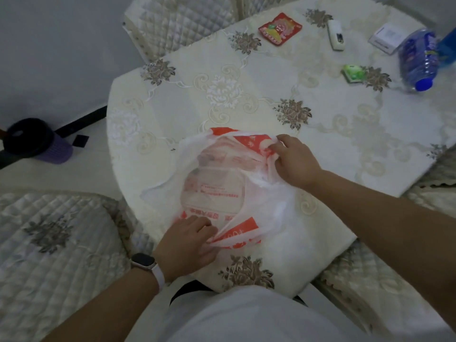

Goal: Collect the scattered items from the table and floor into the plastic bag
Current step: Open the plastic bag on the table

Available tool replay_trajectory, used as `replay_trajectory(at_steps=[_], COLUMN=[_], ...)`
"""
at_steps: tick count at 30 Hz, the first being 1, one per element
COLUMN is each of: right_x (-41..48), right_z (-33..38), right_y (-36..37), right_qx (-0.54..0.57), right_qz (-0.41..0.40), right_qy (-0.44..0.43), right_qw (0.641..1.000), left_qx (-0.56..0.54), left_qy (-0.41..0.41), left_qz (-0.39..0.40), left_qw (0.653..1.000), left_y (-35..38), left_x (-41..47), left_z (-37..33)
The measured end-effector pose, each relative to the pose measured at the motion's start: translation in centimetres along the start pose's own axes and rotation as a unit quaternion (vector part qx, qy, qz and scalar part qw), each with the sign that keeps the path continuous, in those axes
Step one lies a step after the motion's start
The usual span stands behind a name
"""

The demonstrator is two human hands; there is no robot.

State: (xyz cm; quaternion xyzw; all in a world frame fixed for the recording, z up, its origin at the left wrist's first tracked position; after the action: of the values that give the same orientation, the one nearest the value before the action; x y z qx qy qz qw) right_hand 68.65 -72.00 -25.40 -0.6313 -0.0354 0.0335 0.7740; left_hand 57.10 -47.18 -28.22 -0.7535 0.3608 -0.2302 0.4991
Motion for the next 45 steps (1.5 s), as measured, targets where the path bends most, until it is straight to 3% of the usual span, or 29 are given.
replay_trajectory(at_steps=[4, 7, 10, 12, 15, 18, 24, 31, 36, 40, 43, 45], right_x=[-2.8, -4.5, -5.2, -5.2, -5.2, -6.4, -9.9, -13.7, -19.0, -20.4, -17.1, -14.7], right_z=[7.7, 11.8, 14.2, 14.5, 11.6, 9.5, 10.3, 10.4, 2.8, 2.0, 5.9, 8.3], right_y=[-4.5, -3.9, -0.5, 2.4, 5.9, 7.2, 7.0, 2.3, 3.0, 4.5, 3.4, 2.1], right_qx=[-0.036, -0.056, -0.044, -0.072, -0.173, -0.191, -0.177, -0.127, -0.174, -0.153, -0.115, -0.095], right_qz=[-0.139, -0.138, -0.045, 0.046, 0.211, 0.321, 0.404, 0.299, 0.357, 0.393, 0.256, 0.164], right_qy=[-0.152, -0.216, -0.28, -0.275, -0.168, -0.096, -0.089, -0.109, 0.041, 0.081, -0.014, -0.079], right_qw=[0.978, 0.965, 0.958, 0.958, 0.947, 0.923, 0.893, 0.94, 0.917, 0.903, 0.96, 0.979], left_qx=[0.012, 0.064, 0.113, 0.14, 0.16, 0.151, 0.109, 0.112, 0.111, 0.117, 0.131, 0.118], left_qy=[0.036, 0.058, 0.036, 0.002, -0.045, -0.055, -0.006, 0.029, 0.058, 0.077, 0.081, 0.101], left_qz=[-0.05, -0.078, -0.082, -0.066, 0.004, 0.082, 0.106, 0.11, 0.107, 0.091, 0.077, 0.065], left_qw=[0.998, 0.993, 0.99, 0.988, 0.986, 0.984, 0.988, 0.987, 0.986, 0.986, 0.985, 0.986], left_y=[-3.3, -5.9, -7.9, -8.5, -7.3, -4.4, -2.0, -1.6, -1.5, -2.1, -2.9, -3.0], left_x=[3.7, 6.6, 8.4, 8.9, 8.9, 8.2, 7.3, 8.2, 8.7, 8.6, 8.1, 7.1], left_z=[-0.6, 1.1, 4.5, 7.4, 10.9, 12.9, 13.2, 13.8, 14.1, 12.6, 9.6, 6.8])
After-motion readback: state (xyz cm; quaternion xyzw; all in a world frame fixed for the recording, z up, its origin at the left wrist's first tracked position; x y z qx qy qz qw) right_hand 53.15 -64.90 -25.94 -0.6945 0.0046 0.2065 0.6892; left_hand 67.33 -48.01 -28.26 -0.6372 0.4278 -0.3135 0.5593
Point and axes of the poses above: each hand's wrist, its own x-axis towards the middle knuckle, its own y-axis out of the palm, z = x × y, the point moved 10 cm from there along x, towards the middle knuckle, and after that the axes turned 2 degrees about -x, right-handed, at the moved point
